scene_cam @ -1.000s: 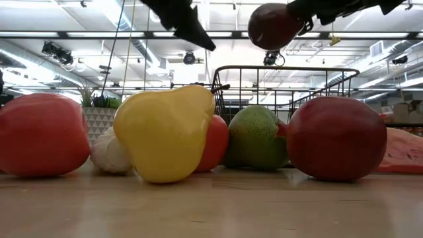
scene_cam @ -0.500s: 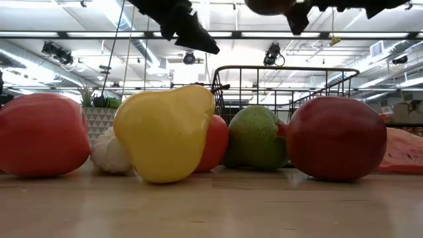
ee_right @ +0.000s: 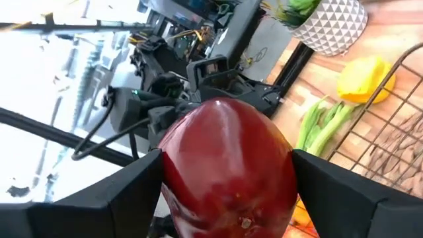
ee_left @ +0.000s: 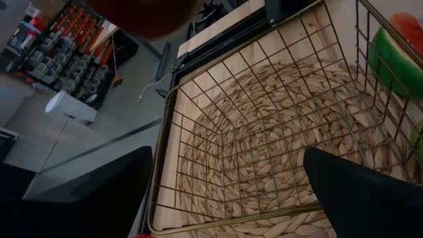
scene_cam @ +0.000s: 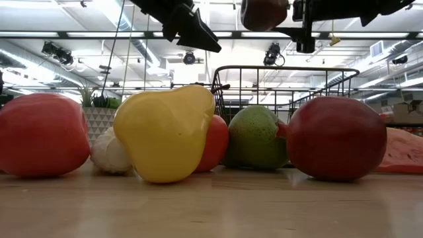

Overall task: Build produce basket
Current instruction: Put the dark red apple into the brown wire basket

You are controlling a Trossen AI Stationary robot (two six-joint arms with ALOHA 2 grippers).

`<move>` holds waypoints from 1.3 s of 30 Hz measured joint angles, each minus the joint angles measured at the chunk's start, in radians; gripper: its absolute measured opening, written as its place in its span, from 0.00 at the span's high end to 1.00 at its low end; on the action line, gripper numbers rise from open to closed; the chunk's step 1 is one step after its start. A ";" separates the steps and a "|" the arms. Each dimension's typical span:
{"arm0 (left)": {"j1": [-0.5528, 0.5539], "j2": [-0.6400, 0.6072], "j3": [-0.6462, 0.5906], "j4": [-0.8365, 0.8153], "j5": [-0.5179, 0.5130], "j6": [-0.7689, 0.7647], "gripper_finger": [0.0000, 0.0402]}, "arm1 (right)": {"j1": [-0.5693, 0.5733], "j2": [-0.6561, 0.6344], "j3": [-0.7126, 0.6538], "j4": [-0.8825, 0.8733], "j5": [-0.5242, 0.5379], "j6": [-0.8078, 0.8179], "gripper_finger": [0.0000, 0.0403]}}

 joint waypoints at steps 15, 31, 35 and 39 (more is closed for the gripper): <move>0.000 0.000 0.000 0.042 0.000 -0.027 0.00 | 0.000 0.001 0.000 0.103 0.006 0.907 0.18; -0.001 0.000 0.000 0.039 0.000 -0.056 0.00 | 0.000 0.001 0.000 0.104 0.013 1.543 0.18; -0.006 0.000 0.000 0.039 0.000 -0.056 0.00 | 0.000 0.001 0.000 0.104 0.013 1.630 0.18; -0.010 0.000 0.000 0.039 -0.002 -0.059 0.00 | 0.000 0.001 0.000 0.103 0.014 1.670 0.18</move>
